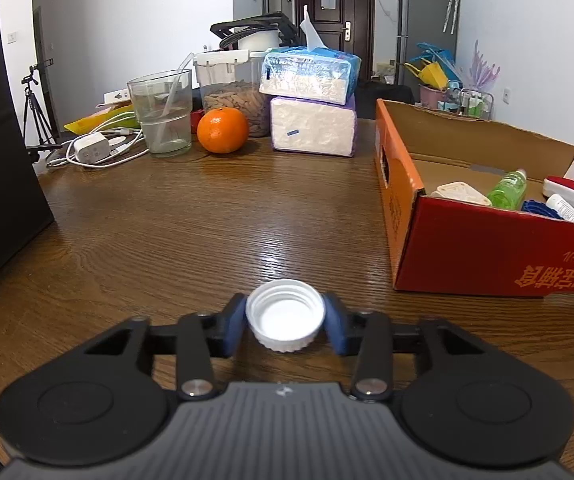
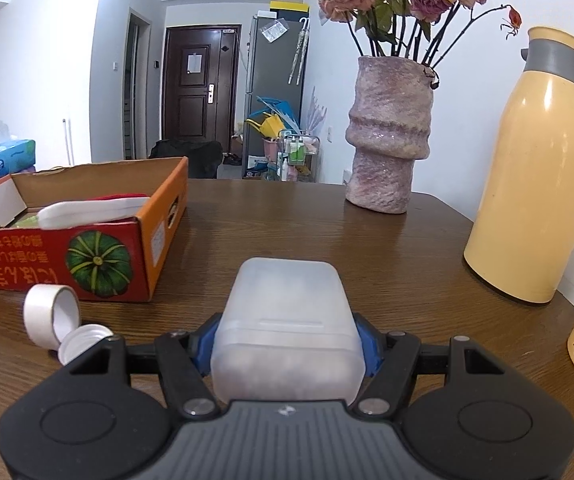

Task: Organize rigid objects
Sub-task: 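Grasp the white cap with the left tool while the right tool grasps the white container, then carry the white cap and white container over the red box with both tools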

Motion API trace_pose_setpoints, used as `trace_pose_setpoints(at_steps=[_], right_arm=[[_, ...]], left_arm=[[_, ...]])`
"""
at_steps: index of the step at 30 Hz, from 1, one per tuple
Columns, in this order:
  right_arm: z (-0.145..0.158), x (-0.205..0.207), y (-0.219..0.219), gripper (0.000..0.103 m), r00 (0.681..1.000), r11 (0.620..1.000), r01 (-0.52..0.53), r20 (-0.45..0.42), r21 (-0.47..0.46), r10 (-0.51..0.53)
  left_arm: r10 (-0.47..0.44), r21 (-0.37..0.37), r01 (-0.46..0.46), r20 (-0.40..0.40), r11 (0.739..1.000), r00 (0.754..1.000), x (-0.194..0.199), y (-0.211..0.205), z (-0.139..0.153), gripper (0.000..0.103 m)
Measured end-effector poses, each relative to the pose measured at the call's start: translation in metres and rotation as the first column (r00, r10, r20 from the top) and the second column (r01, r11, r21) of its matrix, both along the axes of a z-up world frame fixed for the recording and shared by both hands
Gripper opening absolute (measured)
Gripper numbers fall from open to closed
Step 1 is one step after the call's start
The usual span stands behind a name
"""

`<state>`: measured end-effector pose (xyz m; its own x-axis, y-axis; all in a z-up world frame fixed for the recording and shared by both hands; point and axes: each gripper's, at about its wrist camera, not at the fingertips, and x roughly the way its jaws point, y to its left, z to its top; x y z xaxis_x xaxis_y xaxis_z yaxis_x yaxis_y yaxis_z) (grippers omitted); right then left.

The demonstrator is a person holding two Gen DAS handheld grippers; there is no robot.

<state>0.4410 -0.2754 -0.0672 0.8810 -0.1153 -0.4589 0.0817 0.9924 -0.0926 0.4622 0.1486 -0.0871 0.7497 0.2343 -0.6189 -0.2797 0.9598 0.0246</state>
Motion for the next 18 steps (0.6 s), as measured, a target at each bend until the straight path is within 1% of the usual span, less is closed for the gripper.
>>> trace_pose_setpoints(at_steps=[9,18], right_arm=[[0.001,-0.005,0.008,0.065,1.0,1.0,-0.003,0.009,0.004,0.003],[0.005,-0.021,0.018,0.065,0.999,1.0,-0.001,0.043,0.027,0.0]], left_arm=[[-0.007,0.012,0.007,0.002,1.0,1.0,-0.002,-0.002,0.001,0.041],[0.005,0.016,-0.005,0.045,1.0,0.999,-0.012,-0.003,0.008,0.041]])
